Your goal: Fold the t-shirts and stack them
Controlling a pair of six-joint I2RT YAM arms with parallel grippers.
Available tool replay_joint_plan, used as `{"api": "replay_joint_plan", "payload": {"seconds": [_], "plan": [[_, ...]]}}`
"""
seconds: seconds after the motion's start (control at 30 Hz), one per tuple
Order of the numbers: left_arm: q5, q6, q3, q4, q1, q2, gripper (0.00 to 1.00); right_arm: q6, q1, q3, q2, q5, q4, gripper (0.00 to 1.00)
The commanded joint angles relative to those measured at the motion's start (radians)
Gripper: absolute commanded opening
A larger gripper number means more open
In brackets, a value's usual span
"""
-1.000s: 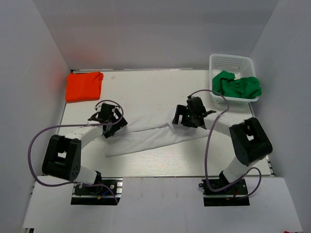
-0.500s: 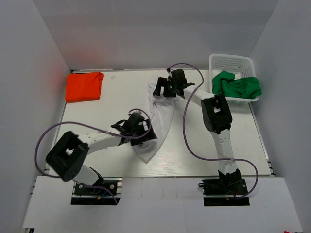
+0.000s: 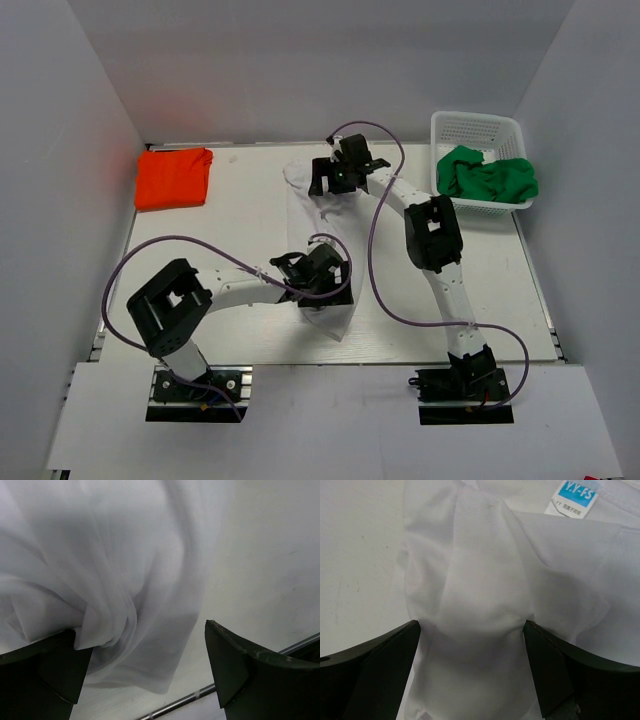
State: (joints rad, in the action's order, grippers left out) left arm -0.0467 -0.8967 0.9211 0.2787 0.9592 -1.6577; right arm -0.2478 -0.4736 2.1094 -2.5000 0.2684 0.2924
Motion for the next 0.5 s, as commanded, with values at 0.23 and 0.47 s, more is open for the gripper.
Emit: {"api": "replay_joint_plan", "payload": {"seconds": [0.23, 0.47], "plan": [[-0.021, -0.139, -0.111, 0.405, 0.127, 0.156, 1.0, 0.022, 0.015, 0.037, 0.062, -0.159, 0.157, 0.9], [-0.145, -0.148, -0.055, 0.467, 0.18, 0.21, 1.0, 0.091, 0.003, -0.043, 0.189, -0.181, 0.16, 0.9]]}}
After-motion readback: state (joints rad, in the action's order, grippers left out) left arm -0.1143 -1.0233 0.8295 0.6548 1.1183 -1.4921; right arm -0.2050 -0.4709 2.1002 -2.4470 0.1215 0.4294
